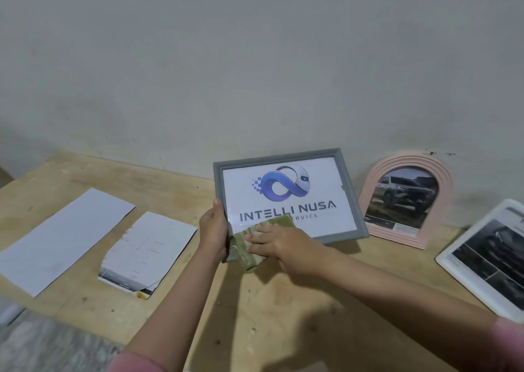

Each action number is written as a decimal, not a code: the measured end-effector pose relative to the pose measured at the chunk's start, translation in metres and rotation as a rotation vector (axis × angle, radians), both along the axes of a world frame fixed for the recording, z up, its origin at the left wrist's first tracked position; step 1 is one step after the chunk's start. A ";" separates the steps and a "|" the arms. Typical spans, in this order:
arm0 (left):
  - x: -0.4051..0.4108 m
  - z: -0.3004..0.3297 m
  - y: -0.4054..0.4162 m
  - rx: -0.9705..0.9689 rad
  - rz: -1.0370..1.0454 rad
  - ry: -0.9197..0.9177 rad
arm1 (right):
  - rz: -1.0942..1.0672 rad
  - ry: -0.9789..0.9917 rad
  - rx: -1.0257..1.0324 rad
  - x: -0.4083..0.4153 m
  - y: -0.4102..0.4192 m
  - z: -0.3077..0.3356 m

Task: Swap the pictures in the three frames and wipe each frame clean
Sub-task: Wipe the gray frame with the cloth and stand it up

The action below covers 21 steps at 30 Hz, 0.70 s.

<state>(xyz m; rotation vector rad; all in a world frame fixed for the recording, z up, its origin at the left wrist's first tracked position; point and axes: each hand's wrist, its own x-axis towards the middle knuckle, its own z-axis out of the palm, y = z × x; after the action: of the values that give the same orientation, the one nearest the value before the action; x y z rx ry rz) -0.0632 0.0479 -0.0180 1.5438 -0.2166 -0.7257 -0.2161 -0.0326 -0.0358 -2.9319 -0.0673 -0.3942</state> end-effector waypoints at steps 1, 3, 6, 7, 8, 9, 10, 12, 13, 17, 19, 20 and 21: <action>0.001 0.000 -0.003 -0.001 0.017 0.007 | -0.006 -0.001 -0.011 -0.008 -0.006 0.000; 0.004 0.001 -0.004 -0.001 0.051 -0.009 | -0.029 0.013 -0.030 -0.024 -0.019 0.002; 0.013 0.002 -0.004 0.020 0.050 -0.065 | -0.053 0.095 -0.090 -0.043 -0.046 0.010; 0.016 0.002 -0.003 0.031 0.040 -0.088 | -0.059 0.160 -0.092 -0.047 -0.057 0.015; 0.019 0.002 -0.003 0.044 0.031 -0.112 | -0.082 0.224 -0.080 -0.050 -0.068 0.020; 0.023 0.001 -0.003 0.057 0.025 -0.133 | -0.127 0.262 -0.057 -0.051 -0.079 0.027; 0.028 -0.001 -0.003 0.072 0.017 -0.154 | -0.184 0.252 -0.006 -0.049 -0.088 0.033; 0.033 -0.004 -0.005 0.094 -0.007 -0.199 | -0.288 0.089 0.104 -0.036 -0.101 0.046; 0.034 -0.005 -0.006 0.095 -0.026 -0.211 | -0.313 -0.006 0.121 -0.026 -0.105 0.051; 0.025 -0.003 -0.013 0.070 -0.116 -0.221 | -0.329 -0.141 0.013 0.027 -0.104 0.057; 0.023 -0.002 -0.016 0.047 -0.109 -0.199 | -0.350 -0.014 -0.048 0.045 -0.099 0.046; 0.025 -0.003 -0.016 0.039 -0.091 -0.182 | -0.336 0.012 -0.068 0.050 -0.094 0.037; 0.027 -0.004 -0.015 0.036 -0.067 -0.168 | -0.306 -0.002 -0.089 0.052 -0.090 0.030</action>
<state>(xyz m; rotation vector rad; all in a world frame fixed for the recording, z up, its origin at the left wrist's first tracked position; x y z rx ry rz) -0.0358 0.0332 -0.0223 1.6391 -0.3841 -0.6557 -0.1644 -0.1231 -0.0062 -3.0332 0.3773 -0.4478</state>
